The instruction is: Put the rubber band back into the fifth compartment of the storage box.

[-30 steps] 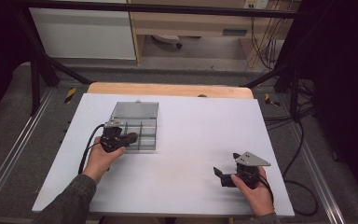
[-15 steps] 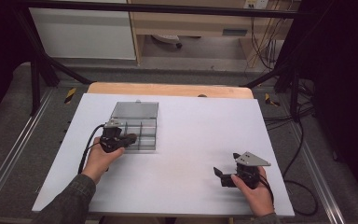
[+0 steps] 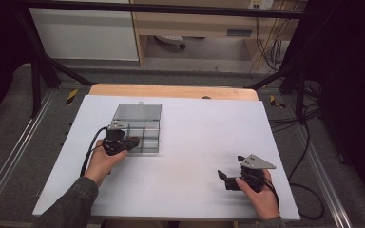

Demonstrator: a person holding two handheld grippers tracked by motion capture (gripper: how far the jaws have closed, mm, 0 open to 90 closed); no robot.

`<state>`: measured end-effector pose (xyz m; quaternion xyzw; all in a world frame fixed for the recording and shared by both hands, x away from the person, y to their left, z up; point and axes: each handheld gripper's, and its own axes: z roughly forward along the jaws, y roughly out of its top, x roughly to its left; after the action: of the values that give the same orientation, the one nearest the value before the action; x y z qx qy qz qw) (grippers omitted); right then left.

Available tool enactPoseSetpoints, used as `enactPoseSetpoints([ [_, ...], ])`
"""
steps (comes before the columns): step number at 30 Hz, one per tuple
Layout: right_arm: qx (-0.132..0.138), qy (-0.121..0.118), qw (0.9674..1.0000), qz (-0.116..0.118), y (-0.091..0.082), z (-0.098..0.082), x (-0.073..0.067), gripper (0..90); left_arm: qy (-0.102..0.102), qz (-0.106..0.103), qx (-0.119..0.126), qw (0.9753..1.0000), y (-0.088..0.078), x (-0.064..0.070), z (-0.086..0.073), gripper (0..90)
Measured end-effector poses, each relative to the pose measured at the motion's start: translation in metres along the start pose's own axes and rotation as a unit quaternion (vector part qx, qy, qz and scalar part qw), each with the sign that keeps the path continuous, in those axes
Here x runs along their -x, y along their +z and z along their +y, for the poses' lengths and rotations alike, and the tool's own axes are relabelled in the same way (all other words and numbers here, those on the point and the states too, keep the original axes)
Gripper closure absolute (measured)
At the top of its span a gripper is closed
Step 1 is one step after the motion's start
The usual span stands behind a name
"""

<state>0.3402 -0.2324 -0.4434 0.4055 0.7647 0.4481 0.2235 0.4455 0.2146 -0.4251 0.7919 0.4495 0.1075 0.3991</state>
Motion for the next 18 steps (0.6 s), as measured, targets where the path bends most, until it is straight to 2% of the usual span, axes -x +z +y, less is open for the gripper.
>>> enactPoseSetpoints([
  [18,-0.002,0.0,1.0,-0.003,0.0001,-0.0002,0.0006,4.1,-0.001,0.0,-0.001,1.0,-0.0019,0.0002,0.0003,84.3],
])
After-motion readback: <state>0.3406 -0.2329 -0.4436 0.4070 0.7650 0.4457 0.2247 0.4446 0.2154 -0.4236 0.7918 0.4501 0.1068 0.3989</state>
